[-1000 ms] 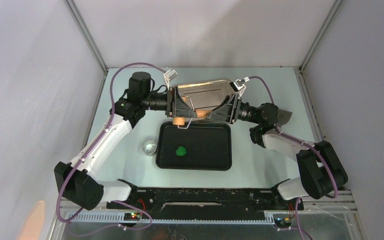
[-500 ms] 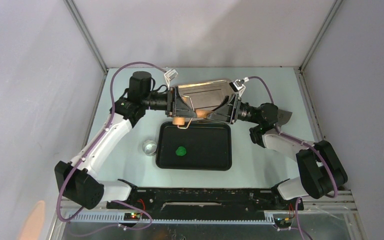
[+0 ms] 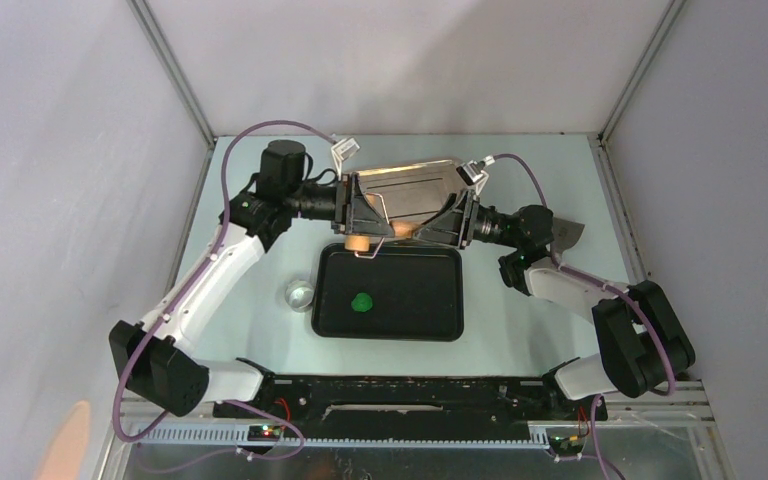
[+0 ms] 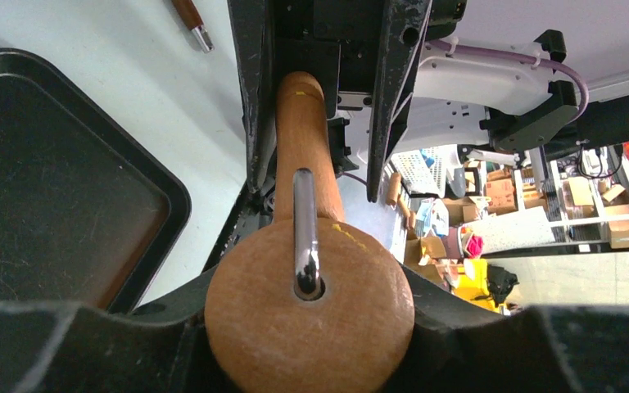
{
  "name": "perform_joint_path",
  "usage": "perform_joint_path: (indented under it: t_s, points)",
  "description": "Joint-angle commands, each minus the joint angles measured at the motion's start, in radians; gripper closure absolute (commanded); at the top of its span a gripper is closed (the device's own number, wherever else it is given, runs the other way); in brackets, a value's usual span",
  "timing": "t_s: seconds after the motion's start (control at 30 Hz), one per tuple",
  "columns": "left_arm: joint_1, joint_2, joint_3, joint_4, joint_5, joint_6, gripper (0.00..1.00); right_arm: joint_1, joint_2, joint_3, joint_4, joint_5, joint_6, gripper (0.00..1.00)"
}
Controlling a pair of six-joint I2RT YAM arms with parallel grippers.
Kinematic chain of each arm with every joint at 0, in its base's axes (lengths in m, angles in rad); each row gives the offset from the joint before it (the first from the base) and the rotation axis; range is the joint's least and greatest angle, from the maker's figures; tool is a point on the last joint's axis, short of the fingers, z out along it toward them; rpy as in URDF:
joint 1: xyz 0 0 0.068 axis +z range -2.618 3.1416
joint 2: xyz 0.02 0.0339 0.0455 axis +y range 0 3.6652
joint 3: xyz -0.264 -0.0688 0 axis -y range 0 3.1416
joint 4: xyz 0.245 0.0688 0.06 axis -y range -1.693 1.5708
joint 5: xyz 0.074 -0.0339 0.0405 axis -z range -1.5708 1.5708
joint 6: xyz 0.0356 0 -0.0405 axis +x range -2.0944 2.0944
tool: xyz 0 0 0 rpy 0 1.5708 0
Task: Roll out the dumpling wrappers from the dough
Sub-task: Pick up the rolling pin from the center of the board.
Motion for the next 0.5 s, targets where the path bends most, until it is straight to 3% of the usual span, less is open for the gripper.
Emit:
perform_joint_path:
  t_s: [0.0, 0.27, 0.47]
  points:
    - [-0.023, 0.003, 0.042, -0.033, 0.054, 0.047, 1.00, -0.003, -0.007, 0.017, 0.026, 0.006, -0.026, 0.39]
    - [-0.023, 0.004, 0.027, -0.018, 0.065, 0.040, 1.00, -0.005, 0.007, 0.017, 0.075, -0.011, 0.004, 0.40]
    - [-0.021, -0.005, 0.016, 0.006, 0.075, 0.028, 1.00, -0.005, 0.010, 0.016, 0.078, -0.023, 0.005, 0.49]
